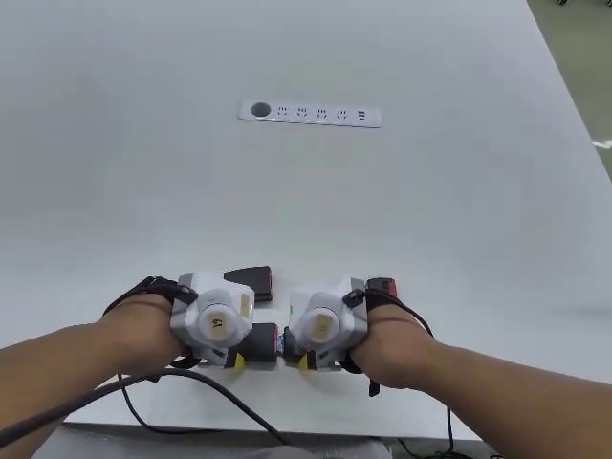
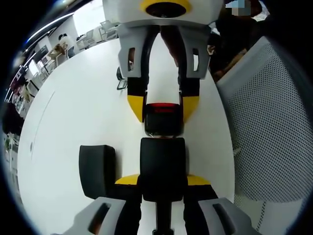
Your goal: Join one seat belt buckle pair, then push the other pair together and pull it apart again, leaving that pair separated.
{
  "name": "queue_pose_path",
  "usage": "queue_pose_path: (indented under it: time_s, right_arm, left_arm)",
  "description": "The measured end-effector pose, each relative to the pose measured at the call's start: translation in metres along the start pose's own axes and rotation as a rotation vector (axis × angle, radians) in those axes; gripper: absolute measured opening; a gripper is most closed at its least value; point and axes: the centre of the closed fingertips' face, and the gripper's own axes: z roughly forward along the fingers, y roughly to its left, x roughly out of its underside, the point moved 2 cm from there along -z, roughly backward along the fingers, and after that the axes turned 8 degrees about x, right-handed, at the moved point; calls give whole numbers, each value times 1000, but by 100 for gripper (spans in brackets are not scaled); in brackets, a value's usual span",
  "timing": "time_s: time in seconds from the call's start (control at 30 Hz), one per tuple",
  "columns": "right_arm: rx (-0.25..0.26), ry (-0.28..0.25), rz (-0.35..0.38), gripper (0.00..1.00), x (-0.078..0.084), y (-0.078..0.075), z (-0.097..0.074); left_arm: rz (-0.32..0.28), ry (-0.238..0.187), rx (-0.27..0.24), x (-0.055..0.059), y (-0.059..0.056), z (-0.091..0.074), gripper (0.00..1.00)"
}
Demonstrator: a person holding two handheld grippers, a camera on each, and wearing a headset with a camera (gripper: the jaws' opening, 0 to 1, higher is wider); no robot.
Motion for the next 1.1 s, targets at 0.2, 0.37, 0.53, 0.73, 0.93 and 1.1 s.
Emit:
queue_pose_path:
  time_s: [0.2, 0.37, 0.53, 0.73, 0.93, 1.1]
  right_arm:
    - [7, -4, 13, 31, 0, 0, 0]
    - [15, -6, 24, 32, -1, 0, -1]
    - [18, -10, 34, 32, -1, 0, -3]
    - [20, -12, 38, 32, 0, -1, -1]
    - [18, -12, 23, 32, 2, -2, 1]
    - [16, -13, 14, 31, 4, -3, 4]
  left_arm:
    - [-7, -1, -3, 1, 1, 1, 33]
    - [-14, 1, -8, 0, 0, 0, 33]
    - [-20, 1, -12, 1, 0, 0, 33]
    - [-23, -1, -12, 1, -1, -1, 33]
    - [-21, -3, -11, 1, -2, -2, 33]
    - [-23, -5, -8, 1, -1, -2, 33]
